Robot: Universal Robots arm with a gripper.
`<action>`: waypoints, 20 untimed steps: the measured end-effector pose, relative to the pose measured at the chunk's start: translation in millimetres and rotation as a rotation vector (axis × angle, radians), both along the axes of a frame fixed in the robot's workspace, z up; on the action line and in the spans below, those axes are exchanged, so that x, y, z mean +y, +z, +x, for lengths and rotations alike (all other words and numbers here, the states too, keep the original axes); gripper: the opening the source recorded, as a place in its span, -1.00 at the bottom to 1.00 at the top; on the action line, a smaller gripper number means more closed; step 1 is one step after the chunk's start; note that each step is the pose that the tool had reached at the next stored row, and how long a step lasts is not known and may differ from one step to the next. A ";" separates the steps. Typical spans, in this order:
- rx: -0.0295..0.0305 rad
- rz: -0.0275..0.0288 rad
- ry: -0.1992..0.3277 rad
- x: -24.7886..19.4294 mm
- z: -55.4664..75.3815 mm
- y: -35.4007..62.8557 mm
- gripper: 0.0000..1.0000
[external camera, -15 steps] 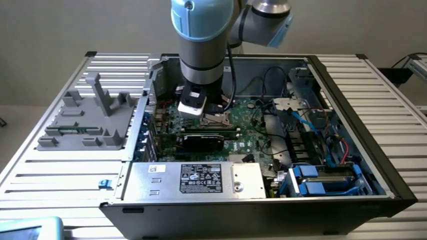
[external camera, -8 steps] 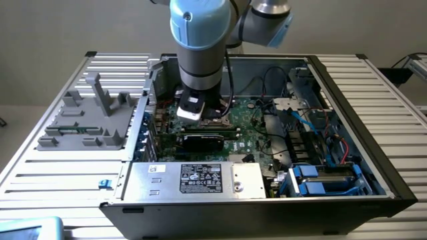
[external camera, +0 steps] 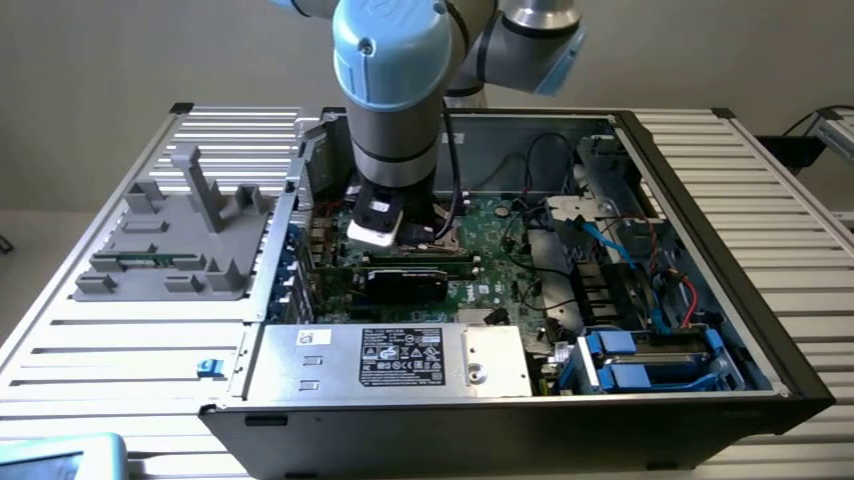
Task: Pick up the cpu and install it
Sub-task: 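Install the second cpu locking lever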
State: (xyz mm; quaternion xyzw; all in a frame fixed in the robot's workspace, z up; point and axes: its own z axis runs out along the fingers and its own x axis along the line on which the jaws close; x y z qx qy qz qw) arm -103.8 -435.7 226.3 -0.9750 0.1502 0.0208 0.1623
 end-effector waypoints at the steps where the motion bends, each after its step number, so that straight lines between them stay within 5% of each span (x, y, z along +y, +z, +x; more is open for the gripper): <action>1: 0.0001 0.0000 0.000 0.7 -0.2 -0.2 -0.77; 9: -0.0001 0.0002 0.000 8.0 -0.2 -0.4 -0.77; 20: 0.0001 0.0002 0.000 8.4 -1.4 -10.7 -0.77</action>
